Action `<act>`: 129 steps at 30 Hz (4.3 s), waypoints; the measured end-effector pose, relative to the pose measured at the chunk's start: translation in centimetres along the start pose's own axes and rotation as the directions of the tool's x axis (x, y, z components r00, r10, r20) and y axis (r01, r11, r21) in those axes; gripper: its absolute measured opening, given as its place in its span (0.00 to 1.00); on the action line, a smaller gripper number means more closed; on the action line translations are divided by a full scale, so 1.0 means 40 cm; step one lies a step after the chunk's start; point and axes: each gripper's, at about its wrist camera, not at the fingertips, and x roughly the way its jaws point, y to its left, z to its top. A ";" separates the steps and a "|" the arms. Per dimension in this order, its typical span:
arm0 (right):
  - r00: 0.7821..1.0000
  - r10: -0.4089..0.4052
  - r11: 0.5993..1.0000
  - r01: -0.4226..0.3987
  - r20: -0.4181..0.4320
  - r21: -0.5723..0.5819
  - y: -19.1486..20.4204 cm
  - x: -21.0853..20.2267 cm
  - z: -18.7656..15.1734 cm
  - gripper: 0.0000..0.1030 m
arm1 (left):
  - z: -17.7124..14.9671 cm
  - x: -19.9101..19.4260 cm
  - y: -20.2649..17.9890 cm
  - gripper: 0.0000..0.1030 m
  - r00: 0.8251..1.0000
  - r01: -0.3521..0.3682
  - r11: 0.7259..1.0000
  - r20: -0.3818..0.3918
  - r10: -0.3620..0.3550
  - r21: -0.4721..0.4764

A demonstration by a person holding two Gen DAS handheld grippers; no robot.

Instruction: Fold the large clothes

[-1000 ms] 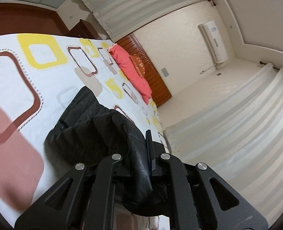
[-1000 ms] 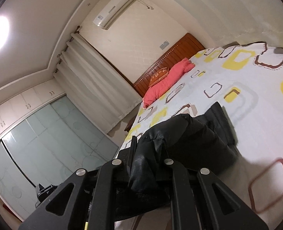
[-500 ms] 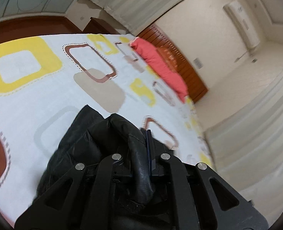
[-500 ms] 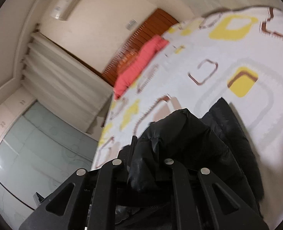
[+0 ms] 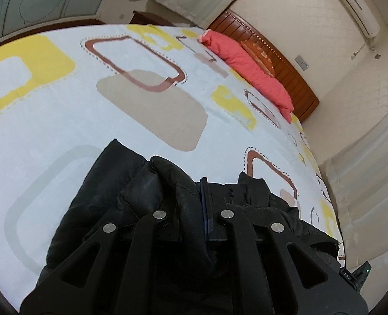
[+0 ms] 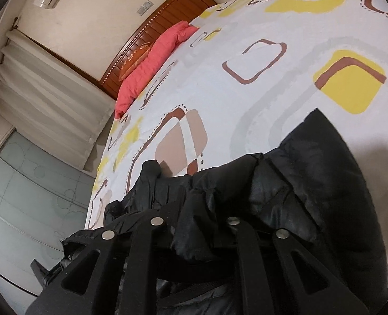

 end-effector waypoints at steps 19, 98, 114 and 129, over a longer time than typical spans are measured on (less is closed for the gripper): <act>0.997 -0.064 0.985 0.068 0.031 -0.161 0.115 -0.099 -0.047 0.60 | -0.005 -0.099 -0.067 0.80 0.997 0.079 0.994 -0.016 -0.078 0.075; 0.989 -0.106 0.990 0.096 0.099 0.103 -0.159 -0.388 -0.327 0.24 | -0.346 -0.362 0.248 0.27 0.999 0.044 0.932 0.020 -0.040 -0.359; 0.993 -0.102 0.991 0.096 0.058 0.088 -0.190 -0.486 -0.424 0.24 | -0.456 -0.537 0.320 0.26 0.999 0.032 0.942 -0.005 -0.035 -0.333; 0.984 -0.132 0.980 0.112 0.118 0.163 -0.269 -0.604 -0.416 0.41 | -0.445 -0.651 0.381 0.62 0.995 -0.086 0.959 0.023 0.096 -0.269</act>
